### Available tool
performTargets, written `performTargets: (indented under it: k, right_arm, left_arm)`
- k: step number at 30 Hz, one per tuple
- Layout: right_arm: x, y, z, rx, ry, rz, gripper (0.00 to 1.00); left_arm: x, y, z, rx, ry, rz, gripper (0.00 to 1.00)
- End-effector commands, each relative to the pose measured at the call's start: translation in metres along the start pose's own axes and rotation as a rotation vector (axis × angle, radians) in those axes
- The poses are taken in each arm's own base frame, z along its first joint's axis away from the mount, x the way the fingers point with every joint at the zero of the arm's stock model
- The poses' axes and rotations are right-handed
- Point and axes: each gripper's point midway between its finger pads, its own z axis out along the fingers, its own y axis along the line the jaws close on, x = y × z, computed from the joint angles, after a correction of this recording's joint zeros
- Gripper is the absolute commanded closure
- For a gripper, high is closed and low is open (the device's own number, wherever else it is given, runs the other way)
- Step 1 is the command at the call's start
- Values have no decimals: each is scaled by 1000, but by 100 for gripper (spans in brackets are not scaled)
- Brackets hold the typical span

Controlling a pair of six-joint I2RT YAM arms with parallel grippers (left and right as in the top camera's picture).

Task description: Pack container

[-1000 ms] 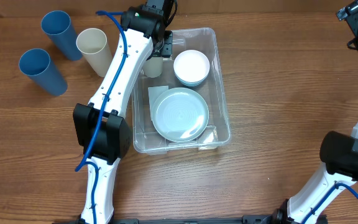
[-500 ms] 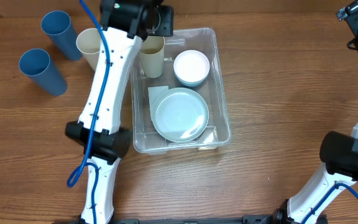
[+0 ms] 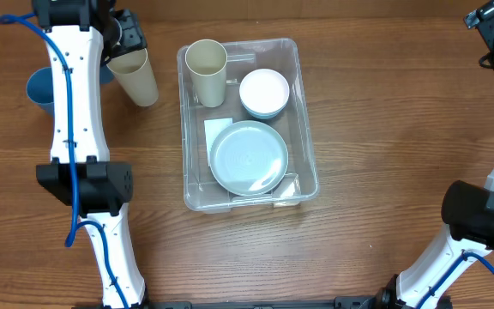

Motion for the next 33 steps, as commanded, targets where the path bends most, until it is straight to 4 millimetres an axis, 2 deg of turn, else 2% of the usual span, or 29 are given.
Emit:
performTargets:
  k: [1, 6, 8, 11, 16, 17, 18, 21, 23, 25, 27, 30, 33]
  right_arm:
    - [-4, 1, -12, -18, -29, 7, 0]
    - [-5, 2, -12, -18, -29, 7, 0]
    - [-5, 2, -12, -18, -29, 7, 0]
    - [-4, 1, -12, -18, -29, 7, 0]
    - [-4, 1, -12, -18, -29, 7, 0]
    - [-5, 2, -12, -18, -29, 7, 0]
    - [-4, 1, -12, -18, -29, 7, 0]
    - [-4, 1, -12, -18, -29, 7, 0]
    - [-4, 1, -12, -18, -29, 7, 0]
    - [-4, 1, -12, -18, -29, 7, 0]
    - [-4, 1, -12, -18, -29, 7, 0]
    - [-5, 1, -12, -17, -29, 7, 0]
    - [-4, 1, -12, -18, -29, 7, 0]
  left_arm:
    - [17, -4, 31, 11, 81, 83, 34]
    - [26, -3, 48, 13, 116, 191, 38]
    - [25, -4, 51, 14, 111, 191, 60]
    - [25, -4, 56, 15, 109, 191, 70]
    - [35, -1, 75, 8, 142, 211, 69]
    - [35, -1, 76, 8, 144, 210, 77]
    - [35, -1, 76, 8, 142, 210, 95]
    - [34, -3, 76, 15, 139, 202, 96]
    - [36, -12, 71, 68, 146, 199, 96]
    - [35, -21, 58, 117, 135, 198, 96]
    - [24, -29, 25, 142, 68, 210, 96]
    - [1, -46, -64, 198, -133, 245, 96]
    - [-3, -66, -149, 224, -337, 318, 96]
